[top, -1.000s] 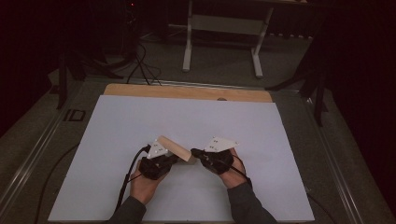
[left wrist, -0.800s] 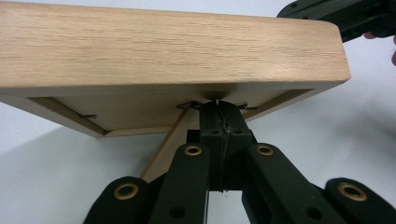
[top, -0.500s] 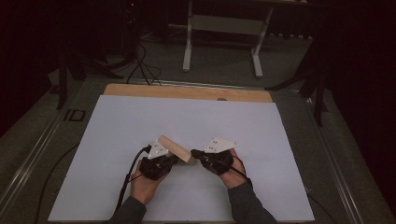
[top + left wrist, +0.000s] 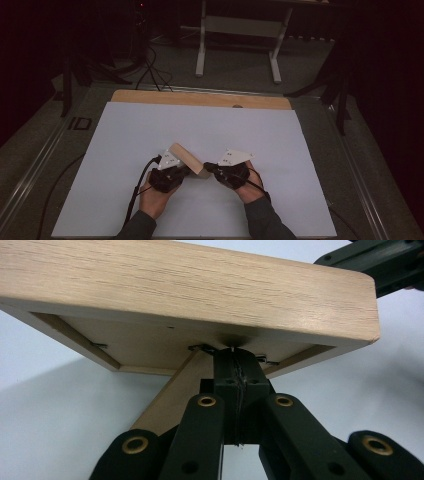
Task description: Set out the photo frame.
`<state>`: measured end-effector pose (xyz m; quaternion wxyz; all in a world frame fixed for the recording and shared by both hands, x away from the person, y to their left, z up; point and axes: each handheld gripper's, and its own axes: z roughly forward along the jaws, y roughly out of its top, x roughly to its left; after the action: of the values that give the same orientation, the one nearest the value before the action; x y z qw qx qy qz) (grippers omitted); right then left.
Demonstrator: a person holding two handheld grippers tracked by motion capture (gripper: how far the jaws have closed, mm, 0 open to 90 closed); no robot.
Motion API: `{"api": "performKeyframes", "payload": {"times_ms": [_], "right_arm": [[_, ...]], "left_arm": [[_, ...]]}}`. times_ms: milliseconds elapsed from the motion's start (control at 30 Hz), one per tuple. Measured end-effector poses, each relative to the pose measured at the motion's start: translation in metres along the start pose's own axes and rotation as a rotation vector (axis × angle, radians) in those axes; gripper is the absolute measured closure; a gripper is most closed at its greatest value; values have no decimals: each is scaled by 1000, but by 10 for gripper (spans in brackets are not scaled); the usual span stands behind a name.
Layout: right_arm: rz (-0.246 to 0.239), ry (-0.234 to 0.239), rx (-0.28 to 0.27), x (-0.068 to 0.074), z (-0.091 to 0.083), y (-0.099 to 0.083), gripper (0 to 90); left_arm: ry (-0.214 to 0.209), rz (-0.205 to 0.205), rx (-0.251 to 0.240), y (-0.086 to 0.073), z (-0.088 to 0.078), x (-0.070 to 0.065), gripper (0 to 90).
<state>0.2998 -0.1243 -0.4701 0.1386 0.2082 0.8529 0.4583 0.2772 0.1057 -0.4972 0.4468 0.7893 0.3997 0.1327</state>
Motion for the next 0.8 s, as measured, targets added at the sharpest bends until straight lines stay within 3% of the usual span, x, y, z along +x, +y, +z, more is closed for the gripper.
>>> {"api": "performKeyframes", "payload": {"times_ms": [200, 800], "right_arm": [[-5, -19, 26, -1, 4, -5, 898], [-20, 7, 39, 5, 6, -3, 898]], "left_arm": [[0, -2, 0, 0, 0, 0, 895], [7, -12, -3, 0, -1, 3, 894]]}}
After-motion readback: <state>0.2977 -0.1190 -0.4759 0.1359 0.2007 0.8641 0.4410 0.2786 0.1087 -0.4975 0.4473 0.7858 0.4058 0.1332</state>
